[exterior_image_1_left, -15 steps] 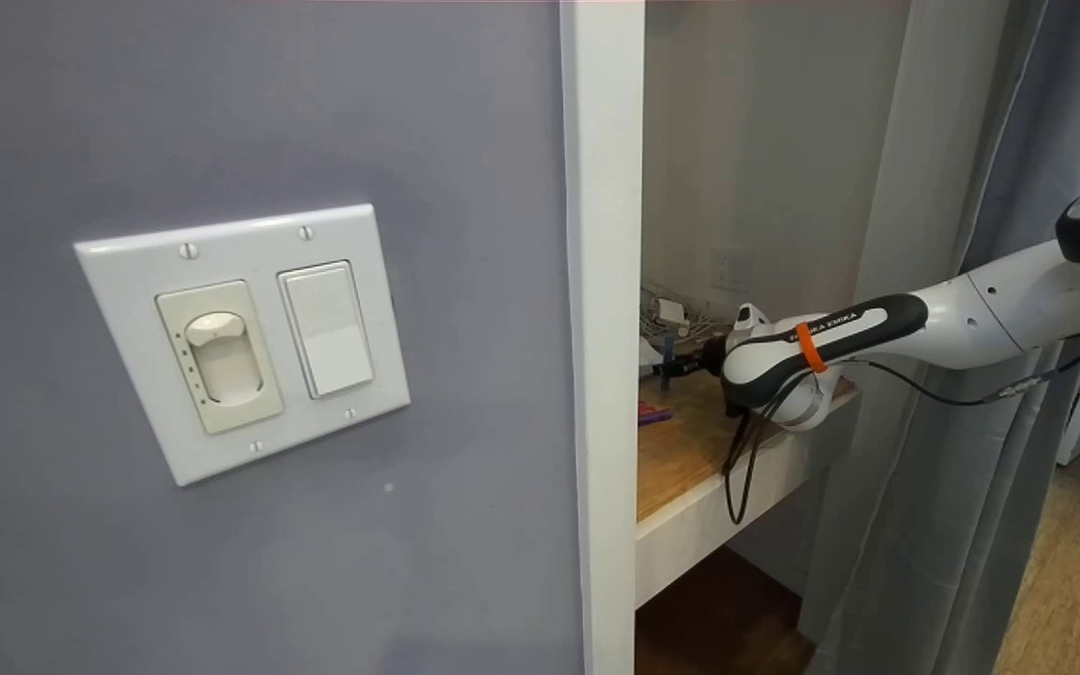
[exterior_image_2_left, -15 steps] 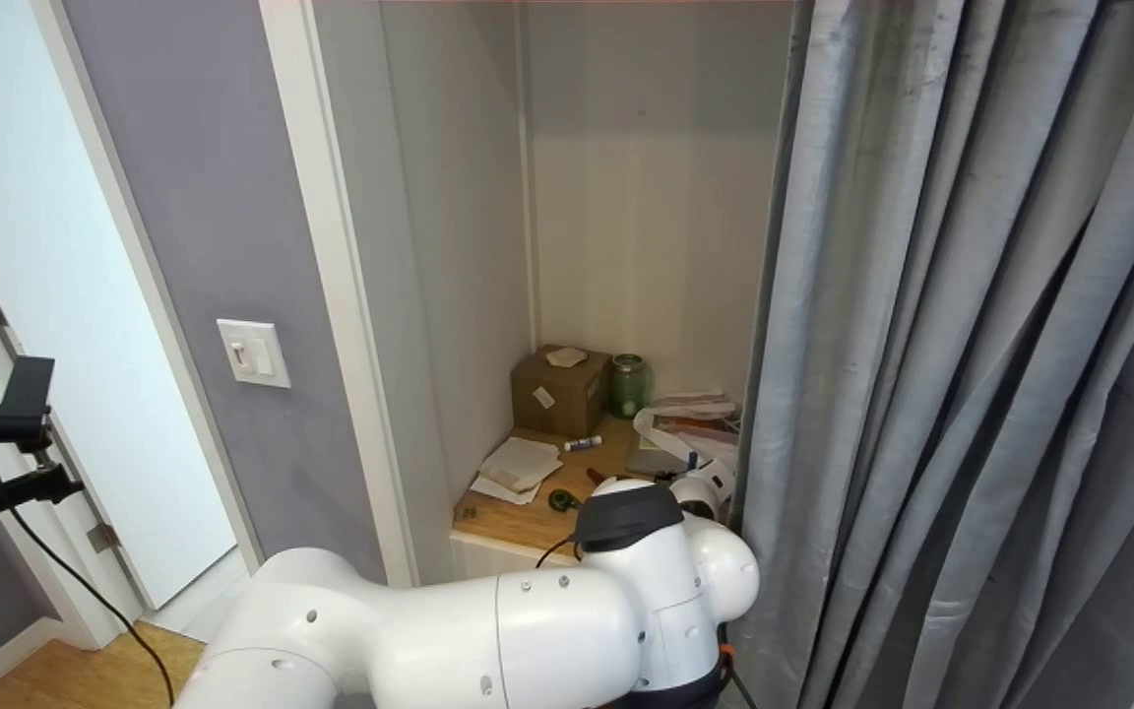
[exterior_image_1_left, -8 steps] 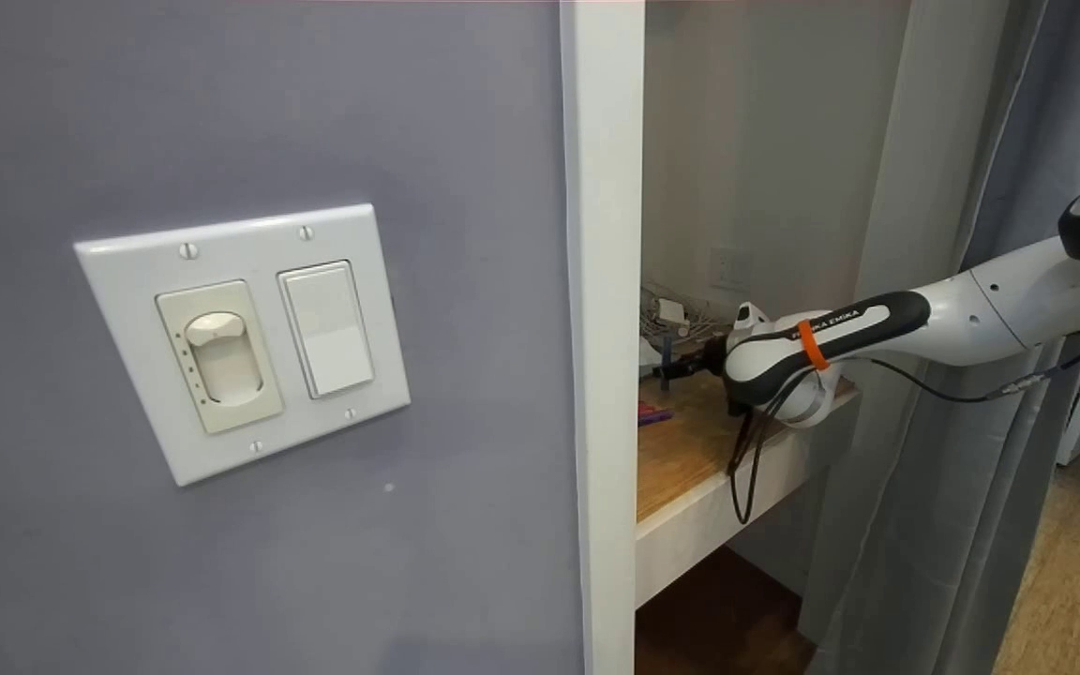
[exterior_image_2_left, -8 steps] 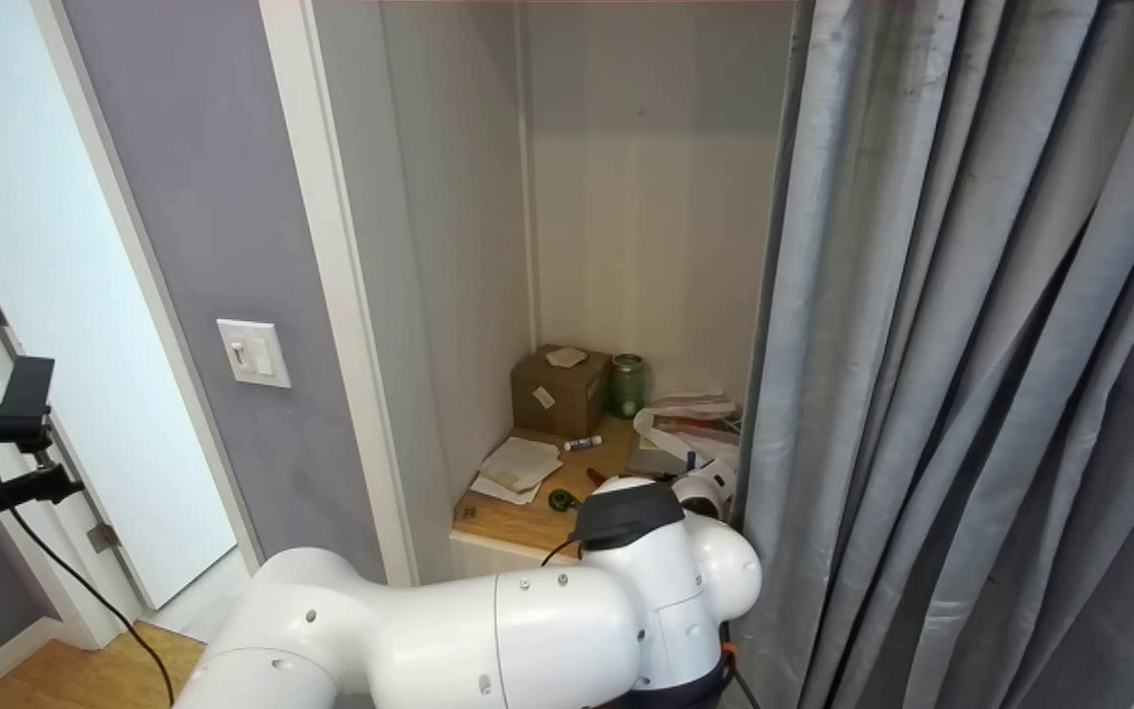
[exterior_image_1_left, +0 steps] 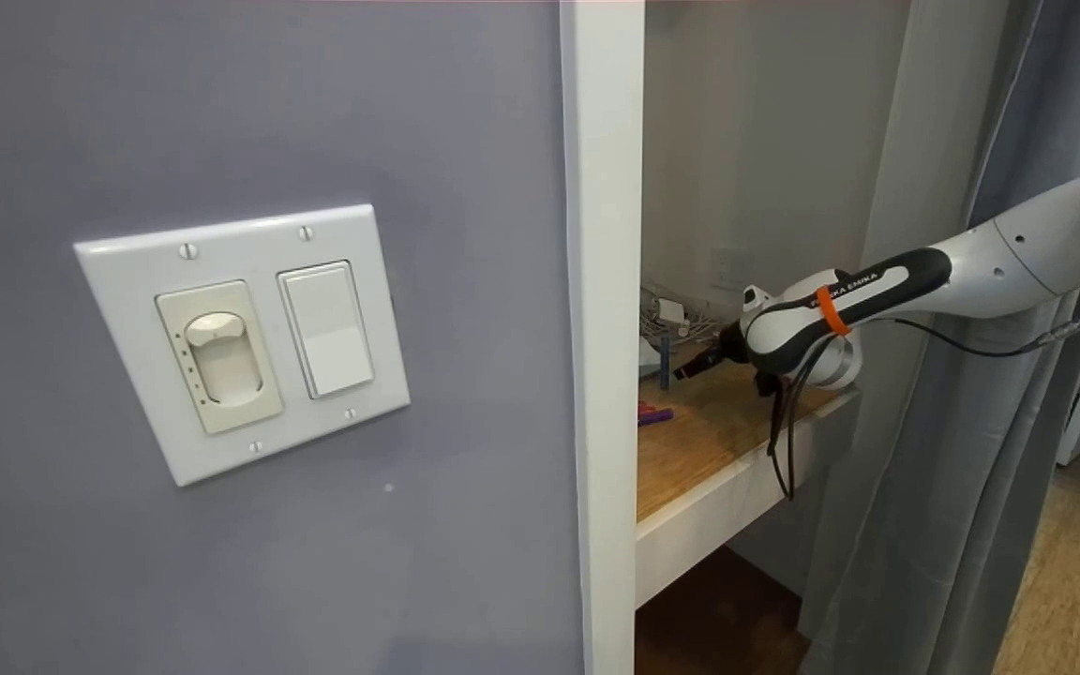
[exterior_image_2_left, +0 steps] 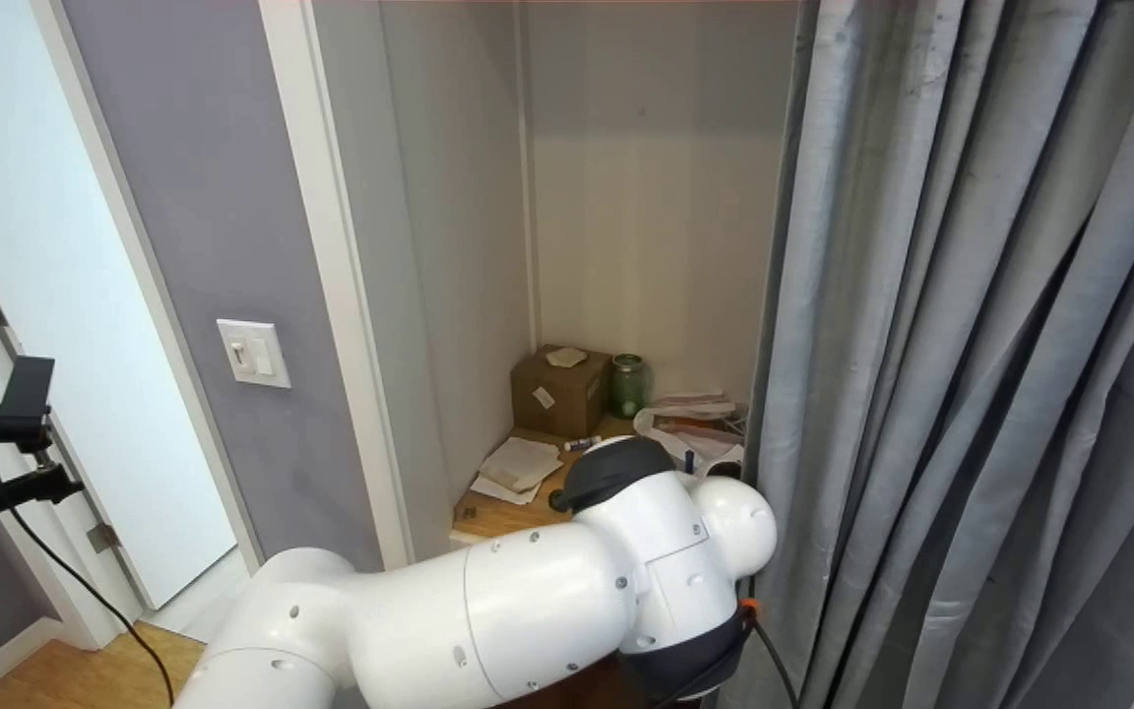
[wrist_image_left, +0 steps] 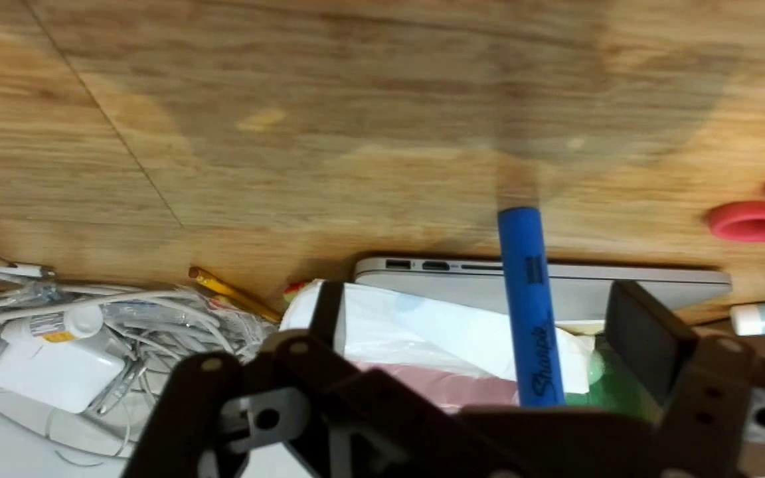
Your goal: Set the blue marker upright on the shelf
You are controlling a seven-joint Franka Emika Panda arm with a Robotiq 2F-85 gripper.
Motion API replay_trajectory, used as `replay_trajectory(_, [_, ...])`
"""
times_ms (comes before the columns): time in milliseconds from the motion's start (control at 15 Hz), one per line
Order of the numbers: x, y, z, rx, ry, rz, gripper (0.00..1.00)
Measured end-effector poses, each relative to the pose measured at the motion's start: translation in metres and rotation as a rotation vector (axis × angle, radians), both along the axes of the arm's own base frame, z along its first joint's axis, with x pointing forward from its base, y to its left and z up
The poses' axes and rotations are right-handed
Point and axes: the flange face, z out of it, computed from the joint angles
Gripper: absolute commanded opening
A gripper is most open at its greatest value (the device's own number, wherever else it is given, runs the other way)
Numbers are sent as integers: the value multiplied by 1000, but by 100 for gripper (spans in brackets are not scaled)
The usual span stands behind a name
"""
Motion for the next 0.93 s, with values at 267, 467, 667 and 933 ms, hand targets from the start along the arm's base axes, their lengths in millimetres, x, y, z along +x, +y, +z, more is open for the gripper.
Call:
replay_trajectory(267, [-6,0,42,-27,177,10,100])
replay_trajectory(467, [-15,7,77,-55,314,10,100])
replay_trajectory(667, [-28,17,110,-100,450,24,100])
replay_trajectory(933, [-46,42,151,-145,568,69,100])
